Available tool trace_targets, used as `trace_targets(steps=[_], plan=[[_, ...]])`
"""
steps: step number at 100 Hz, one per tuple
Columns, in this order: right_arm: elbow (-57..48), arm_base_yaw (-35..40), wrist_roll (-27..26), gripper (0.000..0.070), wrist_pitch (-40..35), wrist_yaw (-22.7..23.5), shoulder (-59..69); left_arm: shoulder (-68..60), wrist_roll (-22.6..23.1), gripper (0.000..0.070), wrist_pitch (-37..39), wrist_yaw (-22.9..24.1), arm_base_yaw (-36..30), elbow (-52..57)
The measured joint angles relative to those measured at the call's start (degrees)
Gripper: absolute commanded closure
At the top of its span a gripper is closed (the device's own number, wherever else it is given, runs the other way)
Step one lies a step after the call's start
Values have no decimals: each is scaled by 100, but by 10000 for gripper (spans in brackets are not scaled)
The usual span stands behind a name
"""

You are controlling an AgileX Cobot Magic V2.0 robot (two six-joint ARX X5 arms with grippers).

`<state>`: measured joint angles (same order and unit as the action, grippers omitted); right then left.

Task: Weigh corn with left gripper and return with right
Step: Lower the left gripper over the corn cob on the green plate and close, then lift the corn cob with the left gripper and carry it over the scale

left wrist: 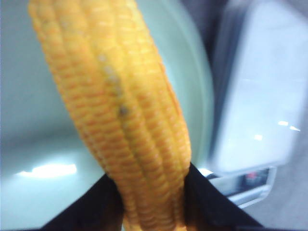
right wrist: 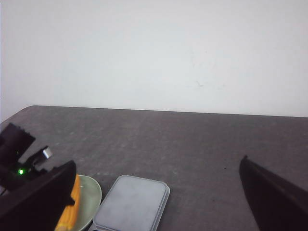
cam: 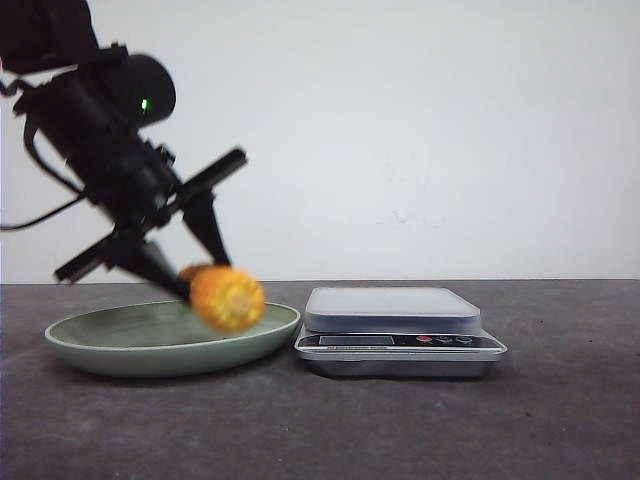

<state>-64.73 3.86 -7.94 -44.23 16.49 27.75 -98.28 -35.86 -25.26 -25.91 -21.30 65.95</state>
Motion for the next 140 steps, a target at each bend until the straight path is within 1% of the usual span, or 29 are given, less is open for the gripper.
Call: trace_targets(steps=[14,27,46,60,68,78,98,106,115,140], plan=[[0,28,0,0,0,0,0,616,271,696,31,-2,-107,448],[0,66,2,0,0,0,0,1163,498,696,260,-7,-227,927],[0,76,-9,0,0,0,0,1648,831,696,973,-2,-413,1296],[0,129,-96,0,0,0,0,1845,914,696,1738,-7,-640,1408],[0,131,-122,0,0,0,0,1853,909,696,1934,31,-754,1456],[0,131,-136,0,0,0,0,1775,887,696,1851,203,-883,1456],[0,140,-149,0,0,0,0,1095,800,696,1556,225,-1167,1456],[0,162,-149,39,0,0,0,756,769,696,1303,332,-1231,1462],[0,177,-149,40,0,0,0,321,704,696,992,365,-1235,1569],[0,177,-149,40,-15,0,0,-684,297,696,562,339,-1235,1672]])
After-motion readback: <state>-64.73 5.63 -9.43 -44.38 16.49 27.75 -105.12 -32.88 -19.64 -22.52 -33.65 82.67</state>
